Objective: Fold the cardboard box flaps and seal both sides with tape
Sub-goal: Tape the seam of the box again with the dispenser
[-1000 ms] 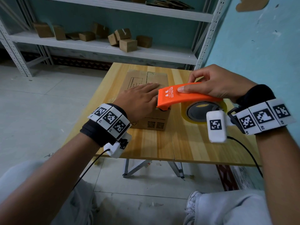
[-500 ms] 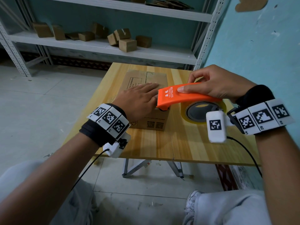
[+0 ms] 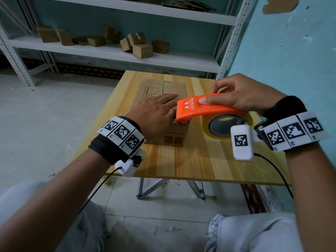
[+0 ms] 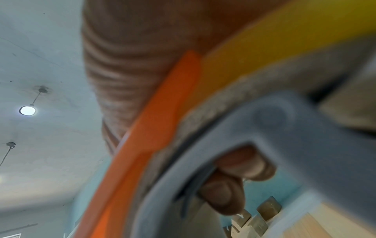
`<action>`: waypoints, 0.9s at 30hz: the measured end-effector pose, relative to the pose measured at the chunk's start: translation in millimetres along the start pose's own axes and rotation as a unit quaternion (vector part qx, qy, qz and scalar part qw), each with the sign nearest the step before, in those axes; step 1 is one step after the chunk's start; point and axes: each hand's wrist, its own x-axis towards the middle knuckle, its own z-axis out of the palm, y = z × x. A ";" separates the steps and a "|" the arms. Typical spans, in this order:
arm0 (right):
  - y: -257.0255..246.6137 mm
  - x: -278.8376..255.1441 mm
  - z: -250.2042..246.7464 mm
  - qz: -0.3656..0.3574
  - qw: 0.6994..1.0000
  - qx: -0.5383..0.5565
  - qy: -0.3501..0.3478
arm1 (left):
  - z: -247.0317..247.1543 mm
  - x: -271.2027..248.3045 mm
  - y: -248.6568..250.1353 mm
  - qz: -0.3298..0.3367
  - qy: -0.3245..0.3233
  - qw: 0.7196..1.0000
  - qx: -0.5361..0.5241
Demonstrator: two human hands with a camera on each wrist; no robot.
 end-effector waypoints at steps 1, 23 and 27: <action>0.1 0.0 0.2 0.000 1.000 -0.001 0.000 | 0.4 0.3 -0.2 0.000 -0.001 1.000 -0.001; 0.8 -1.6 0.1 0.004 1.000 -0.004 0.000 | 1.1 1.1 0.4 -0.015 0.009 0.999 -0.028; 1.9 -1.5 -0.1 0.004 1.000 -0.007 0.000 | 1.4 0.7 1.7 -0.007 0.010 1.000 -0.020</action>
